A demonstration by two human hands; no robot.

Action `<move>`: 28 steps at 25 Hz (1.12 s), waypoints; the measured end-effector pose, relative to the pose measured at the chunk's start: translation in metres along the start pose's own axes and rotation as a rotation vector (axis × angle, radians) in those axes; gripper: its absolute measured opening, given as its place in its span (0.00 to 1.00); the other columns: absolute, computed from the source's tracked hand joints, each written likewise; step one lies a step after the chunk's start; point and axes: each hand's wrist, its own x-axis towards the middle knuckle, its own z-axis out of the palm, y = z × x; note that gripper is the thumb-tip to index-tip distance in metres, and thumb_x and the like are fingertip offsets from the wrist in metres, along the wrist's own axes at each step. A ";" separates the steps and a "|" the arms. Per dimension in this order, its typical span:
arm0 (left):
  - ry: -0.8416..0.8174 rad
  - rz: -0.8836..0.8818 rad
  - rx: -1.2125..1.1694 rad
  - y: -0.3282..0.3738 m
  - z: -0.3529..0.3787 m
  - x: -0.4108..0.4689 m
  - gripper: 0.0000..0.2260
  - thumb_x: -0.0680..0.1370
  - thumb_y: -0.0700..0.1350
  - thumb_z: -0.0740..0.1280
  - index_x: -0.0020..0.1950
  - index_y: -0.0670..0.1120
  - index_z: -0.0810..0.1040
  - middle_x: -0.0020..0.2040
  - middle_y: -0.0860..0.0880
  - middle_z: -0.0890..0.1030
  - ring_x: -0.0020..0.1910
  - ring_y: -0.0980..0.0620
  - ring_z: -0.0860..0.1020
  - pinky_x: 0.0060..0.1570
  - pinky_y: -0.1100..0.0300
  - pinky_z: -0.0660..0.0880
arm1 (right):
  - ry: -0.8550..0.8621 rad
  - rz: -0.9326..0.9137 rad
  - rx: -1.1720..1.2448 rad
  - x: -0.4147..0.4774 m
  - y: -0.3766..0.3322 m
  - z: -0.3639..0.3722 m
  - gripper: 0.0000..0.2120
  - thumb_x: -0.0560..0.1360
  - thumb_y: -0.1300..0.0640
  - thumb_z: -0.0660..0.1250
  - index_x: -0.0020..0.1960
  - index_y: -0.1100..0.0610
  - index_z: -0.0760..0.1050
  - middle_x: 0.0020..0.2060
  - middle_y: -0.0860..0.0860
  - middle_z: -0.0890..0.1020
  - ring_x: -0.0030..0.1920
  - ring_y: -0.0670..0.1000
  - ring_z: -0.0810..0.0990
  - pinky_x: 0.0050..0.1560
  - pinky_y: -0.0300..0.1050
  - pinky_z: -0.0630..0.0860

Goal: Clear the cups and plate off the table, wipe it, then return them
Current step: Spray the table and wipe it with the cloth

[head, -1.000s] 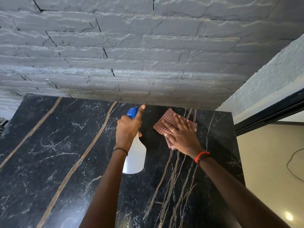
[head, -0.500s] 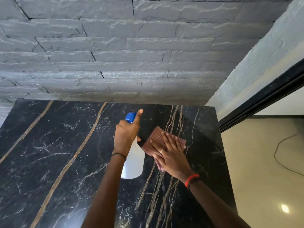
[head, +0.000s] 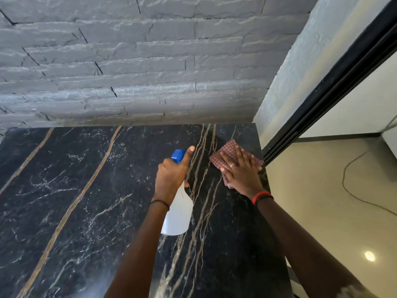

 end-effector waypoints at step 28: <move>0.071 0.087 0.136 0.063 0.098 0.007 0.25 0.74 0.68 0.61 0.49 0.44 0.73 0.32 0.50 0.72 0.27 0.54 0.73 0.28 0.66 0.66 | 0.031 0.168 0.207 -0.152 -0.005 0.025 0.30 0.79 0.39 0.34 0.74 0.42 0.61 0.73 0.59 0.65 0.74 0.61 0.60 0.73 0.65 0.52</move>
